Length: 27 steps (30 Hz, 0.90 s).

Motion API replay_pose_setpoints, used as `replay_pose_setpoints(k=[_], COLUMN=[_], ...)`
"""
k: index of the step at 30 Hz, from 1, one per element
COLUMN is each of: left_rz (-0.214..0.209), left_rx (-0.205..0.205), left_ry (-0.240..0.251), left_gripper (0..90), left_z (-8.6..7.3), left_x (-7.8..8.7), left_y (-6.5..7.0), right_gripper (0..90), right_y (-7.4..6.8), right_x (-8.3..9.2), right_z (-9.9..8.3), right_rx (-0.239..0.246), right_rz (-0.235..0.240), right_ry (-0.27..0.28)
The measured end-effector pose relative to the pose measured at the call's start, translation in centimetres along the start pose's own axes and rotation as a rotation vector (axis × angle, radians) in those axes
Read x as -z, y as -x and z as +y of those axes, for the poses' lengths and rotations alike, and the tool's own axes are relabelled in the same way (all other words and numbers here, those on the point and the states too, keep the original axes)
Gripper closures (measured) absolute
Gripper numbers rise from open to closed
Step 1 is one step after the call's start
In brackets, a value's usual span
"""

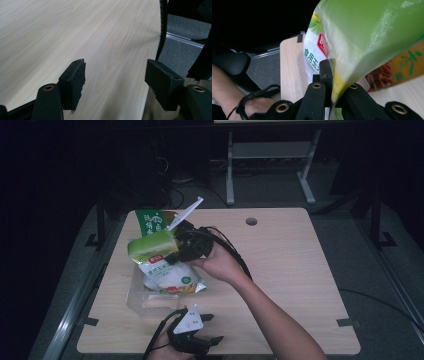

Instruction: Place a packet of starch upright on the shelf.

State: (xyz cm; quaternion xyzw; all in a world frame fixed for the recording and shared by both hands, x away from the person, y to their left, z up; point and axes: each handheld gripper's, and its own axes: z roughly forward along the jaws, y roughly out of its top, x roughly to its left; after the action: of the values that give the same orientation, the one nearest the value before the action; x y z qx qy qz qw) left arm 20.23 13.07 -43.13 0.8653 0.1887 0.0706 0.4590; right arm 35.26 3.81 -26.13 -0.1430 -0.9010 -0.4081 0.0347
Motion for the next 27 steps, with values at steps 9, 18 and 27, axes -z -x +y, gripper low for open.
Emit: replay_pose_setpoints(k=[9, 18, 27], left_rz=[0.005, 0.012, 0.028], left_rx=[-0.002, -0.005, -0.008], left_ry=[0.003, -0.006, -0.002], left_gripper=[32.1, 32.1, 31.7], left_z=[0.0, -0.1, -0.2], left_x=[0.2, 0.4, 0.6], left_y=[-0.1, -0.2, -0.2], right_gripper=[90.0, 90.0, 90.0], right_y=[0.0, 0.0, 0.3], right_x=[-2.6, -5.9, -9.0], right_z=[0.9, 1.8, 1.7], right_rx=[0.005, 0.002, -0.023], right_rz=[0.057, 0.121, 0.178], right_ry=[0.001, -0.012, -0.025])
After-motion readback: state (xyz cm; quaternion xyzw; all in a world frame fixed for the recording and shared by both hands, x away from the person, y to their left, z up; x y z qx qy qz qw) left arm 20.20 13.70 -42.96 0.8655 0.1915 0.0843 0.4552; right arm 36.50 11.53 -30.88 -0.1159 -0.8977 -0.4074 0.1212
